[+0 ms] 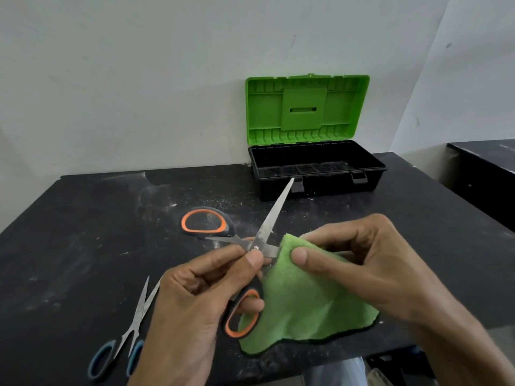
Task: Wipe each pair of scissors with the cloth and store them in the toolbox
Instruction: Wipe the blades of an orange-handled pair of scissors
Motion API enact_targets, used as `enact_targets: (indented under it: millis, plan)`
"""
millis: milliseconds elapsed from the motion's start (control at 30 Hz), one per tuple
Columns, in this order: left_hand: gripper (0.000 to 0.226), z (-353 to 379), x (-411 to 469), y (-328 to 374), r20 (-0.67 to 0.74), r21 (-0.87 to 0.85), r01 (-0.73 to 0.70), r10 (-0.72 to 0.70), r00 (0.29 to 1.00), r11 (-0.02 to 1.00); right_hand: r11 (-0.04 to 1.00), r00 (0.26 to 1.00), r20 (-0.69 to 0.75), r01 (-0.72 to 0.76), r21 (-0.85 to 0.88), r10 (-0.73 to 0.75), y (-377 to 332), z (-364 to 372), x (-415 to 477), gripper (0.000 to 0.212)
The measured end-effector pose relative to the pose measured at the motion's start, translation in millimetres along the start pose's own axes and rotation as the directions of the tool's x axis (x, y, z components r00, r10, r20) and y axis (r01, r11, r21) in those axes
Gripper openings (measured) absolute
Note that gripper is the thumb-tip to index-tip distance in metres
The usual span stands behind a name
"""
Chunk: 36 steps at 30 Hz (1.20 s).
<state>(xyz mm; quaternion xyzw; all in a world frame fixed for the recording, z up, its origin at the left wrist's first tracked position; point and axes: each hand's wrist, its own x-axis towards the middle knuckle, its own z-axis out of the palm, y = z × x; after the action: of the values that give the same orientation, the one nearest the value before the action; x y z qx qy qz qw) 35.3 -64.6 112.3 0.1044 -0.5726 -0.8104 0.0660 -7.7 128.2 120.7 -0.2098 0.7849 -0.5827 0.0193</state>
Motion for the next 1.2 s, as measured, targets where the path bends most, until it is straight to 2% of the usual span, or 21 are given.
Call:
enact_targets:
  millis: [167,333,500,633,867,1000,1100,1200]
  plan:
    - [0.014,-2,0,-1,-0.030,-0.034,0.033,-0.034,0.999,0.999,1.000,0.998,-0.055,-0.013,0.000,0.013,1,-4,0,0.016]
    - [0.015,3,-3,-5,-0.057,-0.045,0.045,-0.048,0.997,0.998,0.999,1.000,-0.023,0.017,-0.049,-0.019,-2,11,-1,0.013]
    - [0.011,-3,-6,-3,-0.073,-0.043,-0.001,-0.002,0.997,0.999,0.998,0.998,-0.026,-0.057,0.021,0.058,-3,0,4,0.014]
    - [0.020,3,-11,-7,-0.062,0.008,-0.036,0.037,0.997,0.999,0.995,0.998,0.026,-0.065,0.078,0.063,-3,16,2,0.016]
    - [0.011,-10,-11,-6,-0.088,-0.029,0.003,-0.006,0.996,1.000,0.987,0.986,0.056,-0.157,0.025,0.156,0,7,1,0.018]
    - [0.015,-6,-12,-8,-0.084,0.021,-0.054,0.056,0.995,0.998,0.983,0.988,0.037,-0.151,0.107,0.148,3,19,0,0.019]
    - [0.018,-6,-16,-8,-0.077,0.043,-0.090,0.093,0.993,0.995,0.963,0.983,0.078,-0.177,0.204,0.164,5,29,0,0.016]
    - [0.021,-9,-18,-8,-0.059,0.043,-0.077,0.079,0.995,0.996,0.962,0.979,0.114,-0.187,0.197,0.167,5,28,-3,0.014]
